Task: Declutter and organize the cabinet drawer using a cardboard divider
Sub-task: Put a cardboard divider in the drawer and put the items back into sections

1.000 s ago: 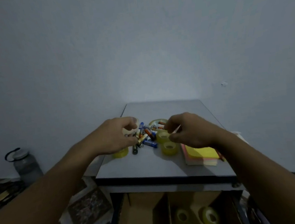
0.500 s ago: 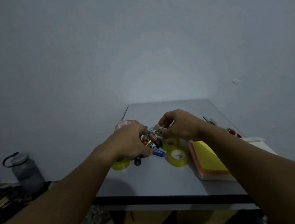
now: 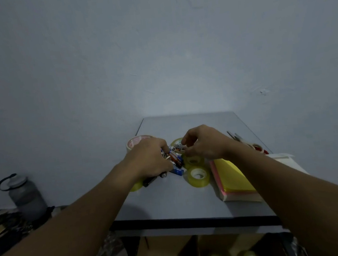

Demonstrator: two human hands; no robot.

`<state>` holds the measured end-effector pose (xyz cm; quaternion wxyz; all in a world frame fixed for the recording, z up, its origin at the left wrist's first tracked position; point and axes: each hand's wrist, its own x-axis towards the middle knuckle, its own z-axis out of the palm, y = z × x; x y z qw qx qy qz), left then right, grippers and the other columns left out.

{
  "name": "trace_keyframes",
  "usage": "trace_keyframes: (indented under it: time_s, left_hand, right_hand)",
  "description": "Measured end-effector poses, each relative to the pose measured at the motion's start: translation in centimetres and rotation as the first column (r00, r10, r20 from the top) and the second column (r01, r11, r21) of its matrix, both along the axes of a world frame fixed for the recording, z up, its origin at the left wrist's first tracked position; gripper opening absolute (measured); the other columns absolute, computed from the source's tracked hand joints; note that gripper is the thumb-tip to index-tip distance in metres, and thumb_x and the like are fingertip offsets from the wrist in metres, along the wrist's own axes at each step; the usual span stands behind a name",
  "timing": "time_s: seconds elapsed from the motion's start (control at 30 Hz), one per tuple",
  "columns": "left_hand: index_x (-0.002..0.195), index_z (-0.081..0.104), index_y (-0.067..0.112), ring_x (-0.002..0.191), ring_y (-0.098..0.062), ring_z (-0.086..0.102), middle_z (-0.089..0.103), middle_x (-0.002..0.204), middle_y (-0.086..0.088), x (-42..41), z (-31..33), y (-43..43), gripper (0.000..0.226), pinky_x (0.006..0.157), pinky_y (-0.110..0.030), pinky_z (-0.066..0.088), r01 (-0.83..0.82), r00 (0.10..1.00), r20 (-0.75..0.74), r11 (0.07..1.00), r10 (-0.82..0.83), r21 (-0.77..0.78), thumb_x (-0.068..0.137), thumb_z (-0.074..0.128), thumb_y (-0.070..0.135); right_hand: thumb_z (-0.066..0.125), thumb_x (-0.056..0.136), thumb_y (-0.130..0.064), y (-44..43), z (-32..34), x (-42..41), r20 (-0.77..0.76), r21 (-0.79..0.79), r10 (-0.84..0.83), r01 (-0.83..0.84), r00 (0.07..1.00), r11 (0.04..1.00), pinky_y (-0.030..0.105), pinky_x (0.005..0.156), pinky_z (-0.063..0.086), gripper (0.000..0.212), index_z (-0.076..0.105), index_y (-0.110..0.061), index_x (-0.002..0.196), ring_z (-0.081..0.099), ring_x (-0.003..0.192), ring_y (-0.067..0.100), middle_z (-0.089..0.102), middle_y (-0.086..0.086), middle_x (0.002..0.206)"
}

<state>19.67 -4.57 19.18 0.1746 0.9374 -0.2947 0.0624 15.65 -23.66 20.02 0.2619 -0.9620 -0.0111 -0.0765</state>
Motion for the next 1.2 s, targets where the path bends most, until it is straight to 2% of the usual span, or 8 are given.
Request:
trace_keyframes:
  time_s: [0.23,0.4,0.5,0.63,0.77,0.87,1.0,1.2]
  left_hand:
    - [0.095,0.075,0.022,0.081,-0.011,0.055,0.054,0.083,0.013,0.1,-0.3,0.5,0.018,0.064,-0.024,0.046,0.021,0.998,-0.05,0.989,-0.029,-0.143,0.078,0.077,0.016]
    - [0.097,0.079,0.022,0.074,-0.013,0.058,0.061,0.079,0.006,-0.1,-0.5,0.9,0.016,0.053,-0.02,0.04,-0.004,0.999,-0.049,0.981,-0.006,-0.195,0.082,0.076,0.019]
    - [0.099,0.08,0.019,0.081,-0.015,0.06,0.065,0.09,-0.001,-0.4,-0.5,1.2,0.017,0.057,-0.021,0.044,-0.021,1.0,-0.025,0.975,0.016,-0.221,0.083,0.076,0.022]
    - [0.099,0.081,0.02,0.086,-0.018,0.059,0.067,0.095,-0.008,-1.2,0.0,1.6,0.016,0.074,-0.036,0.054,-0.008,1.0,0.011,0.971,0.011,-0.238,0.084,0.075,0.023]
    - [0.095,0.08,0.019,0.07,-0.007,0.056,0.068,0.085,-0.003,-1.6,0.4,2.4,0.014,0.055,-0.009,0.044,-0.019,1.0,-0.018,0.945,0.014,-0.327,0.083,0.074,0.015]
    - [0.096,0.079,0.025,0.065,-0.002,0.059,0.065,0.076,0.011,-1.7,0.7,3.7,0.015,0.046,-0.008,0.042,-0.097,0.994,-0.083,0.913,0.069,-0.396,0.082,0.076,0.021]
    - [0.091,0.079,0.029,0.064,-0.004,0.066,0.071,0.08,0.01,-2.1,0.4,5.9,0.016,0.051,-0.01,0.046,-0.141,0.982,-0.177,0.882,0.067,-0.449,0.079,0.079,0.019]
    - [0.089,0.08,0.03,0.059,-0.002,0.063,0.072,0.066,0.011,-2.9,-1.4,7.5,0.02,0.051,-0.011,0.045,-0.193,0.971,-0.222,0.826,0.085,-0.53,0.077,0.078,0.014]
  right_hand:
    - [0.073,0.086,-0.028,0.1,0.0,-0.1,0.027,-0.019,0.003,-0.003,1.0,1.0,0.015,0.063,0.04,0.027,0.067,-0.018,0.11,0.059,0.09,0.011,0.065,-0.003,0.103]
    - [0.073,0.085,-0.027,0.7,-0.3,-0.3,0.028,-0.037,0.013,-0.012,1.0,0.999,0.016,0.065,0.043,0.027,0.067,-0.019,0.11,0.06,0.092,0.012,0.065,-0.004,0.103]
    - [0.072,0.086,-0.03,1.6,-0.5,-0.3,0.042,-0.061,0.044,-0.042,0.998,0.997,0.016,0.063,0.042,0.024,0.068,-0.019,0.107,0.062,0.089,0.012,0.067,-0.003,0.1]
    - [0.072,0.086,-0.035,2.2,-0.8,-0.1,0.04,-0.08,0.044,-0.041,0.998,0.996,0.014,0.059,0.036,0.025,0.067,-0.021,0.107,0.057,0.081,0.004,0.066,-0.005,0.099]
    - [0.073,0.086,-0.032,2.4,-1.1,0.0,0.025,-0.097,0.047,-0.044,0.999,0.994,0.012,0.059,0.035,0.03,0.065,-0.02,0.112,0.055,0.08,0.003,0.064,-0.005,0.102]
    - [0.073,0.083,-0.035,2.8,-1.3,0.2,0.029,-0.159,0.037,-0.032,0.999,0.987,0.019,0.067,0.047,0.035,0.064,-0.02,0.113,0.06,0.09,0.012,0.067,-0.002,0.107]
    - [0.072,0.08,-0.035,3.6,-1.5,0.6,0.034,-0.236,0.009,0.0,0.999,0.972,0.042,0.088,0.056,0.036,0.063,-0.023,0.112,0.062,0.097,0.021,0.067,0.001,0.108]
    - [0.074,0.078,-0.031,4.8,-1.0,1.0,-0.041,-0.303,0.043,-0.054,0.998,0.951,0.041,0.091,0.054,0.051,0.06,-0.027,0.126,0.061,0.102,0.022,0.065,0.002,0.114]
